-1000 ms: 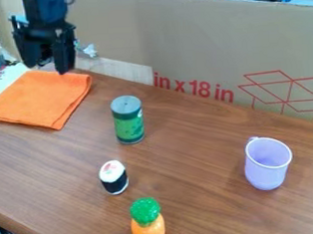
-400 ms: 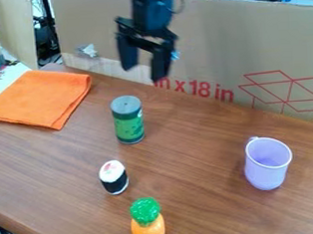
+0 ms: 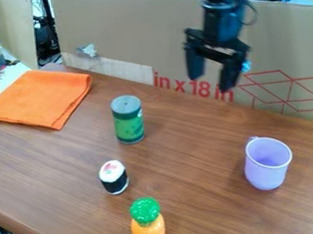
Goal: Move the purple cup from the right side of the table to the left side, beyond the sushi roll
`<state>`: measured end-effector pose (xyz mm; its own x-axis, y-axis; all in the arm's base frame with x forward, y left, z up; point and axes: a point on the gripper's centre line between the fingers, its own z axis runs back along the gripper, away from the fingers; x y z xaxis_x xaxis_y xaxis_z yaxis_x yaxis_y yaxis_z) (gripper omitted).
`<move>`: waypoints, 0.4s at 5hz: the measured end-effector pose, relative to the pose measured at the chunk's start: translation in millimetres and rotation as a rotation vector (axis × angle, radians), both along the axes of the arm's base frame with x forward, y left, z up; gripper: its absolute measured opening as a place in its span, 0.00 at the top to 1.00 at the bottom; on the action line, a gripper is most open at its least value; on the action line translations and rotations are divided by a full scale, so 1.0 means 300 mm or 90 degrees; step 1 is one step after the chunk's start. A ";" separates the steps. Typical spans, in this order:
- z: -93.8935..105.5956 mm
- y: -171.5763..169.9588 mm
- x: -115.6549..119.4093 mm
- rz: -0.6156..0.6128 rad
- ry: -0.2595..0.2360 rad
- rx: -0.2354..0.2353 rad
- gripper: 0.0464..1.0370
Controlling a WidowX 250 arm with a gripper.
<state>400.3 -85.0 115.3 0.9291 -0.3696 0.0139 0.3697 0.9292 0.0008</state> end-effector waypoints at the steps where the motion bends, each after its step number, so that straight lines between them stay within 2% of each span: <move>1: -0.005 -0.052 -0.017 -0.012 0.013 -0.016 0.04; 2: -0.048 -0.052 -0.053 -0.001 0.034 -0.011 0.04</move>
<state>384.5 -100.6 100.8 0.9278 -0.3719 -0.0292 0.3709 0.9280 -0.0345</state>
